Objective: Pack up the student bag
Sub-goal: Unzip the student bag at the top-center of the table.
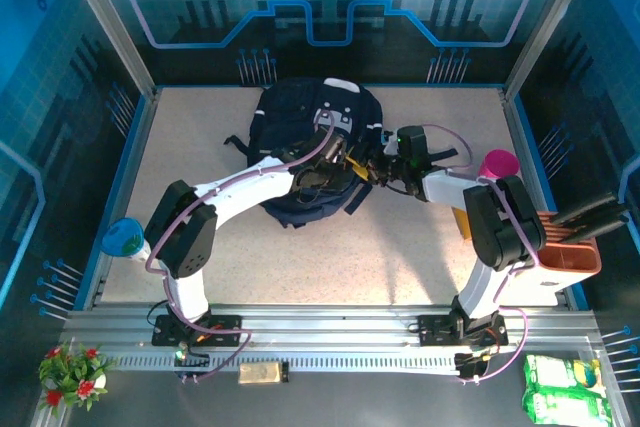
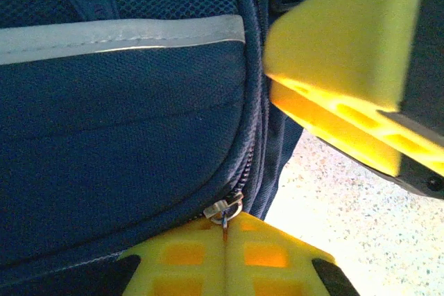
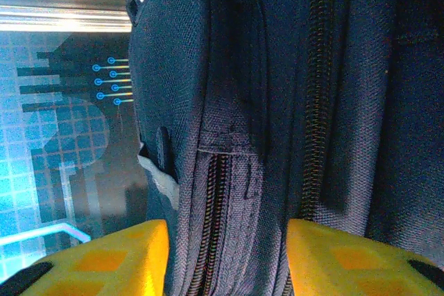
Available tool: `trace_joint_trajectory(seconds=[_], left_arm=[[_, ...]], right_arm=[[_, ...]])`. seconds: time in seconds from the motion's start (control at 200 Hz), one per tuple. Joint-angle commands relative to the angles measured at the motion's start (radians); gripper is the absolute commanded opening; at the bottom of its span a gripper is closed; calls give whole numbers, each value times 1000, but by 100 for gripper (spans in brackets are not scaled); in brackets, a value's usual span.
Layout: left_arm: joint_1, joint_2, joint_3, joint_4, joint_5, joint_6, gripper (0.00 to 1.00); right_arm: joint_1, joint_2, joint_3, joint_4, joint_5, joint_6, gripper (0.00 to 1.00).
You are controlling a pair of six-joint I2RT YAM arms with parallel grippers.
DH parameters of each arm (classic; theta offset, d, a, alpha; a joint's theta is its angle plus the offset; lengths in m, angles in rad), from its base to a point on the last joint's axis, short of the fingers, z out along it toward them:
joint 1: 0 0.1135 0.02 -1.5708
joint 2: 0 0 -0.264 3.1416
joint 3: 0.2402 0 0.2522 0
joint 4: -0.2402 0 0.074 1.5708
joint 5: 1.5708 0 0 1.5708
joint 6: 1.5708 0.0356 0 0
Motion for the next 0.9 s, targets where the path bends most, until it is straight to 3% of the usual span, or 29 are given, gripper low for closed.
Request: trace_joint_trajectory(seconds=[0.0,0.265,0.54,0.74,0.895], left_arm=[[-11,-30,-7,24,75,41,0],[-11,2,36,-48,35,67,0],[9,-20,17,-89,0,101,0],[91,-126,-137,-53,-2,129,0],[165,-195,-245,-28,-5,148,0]], right_arm=[[8,22,32,39,-33,14,46],[25,96,144,-152,-40,-102,36],[15,97,215,-351,64,-247,9],[-21,81,267,-476,149,-394,4],[-47,93,286,-491,166,-423,3]])
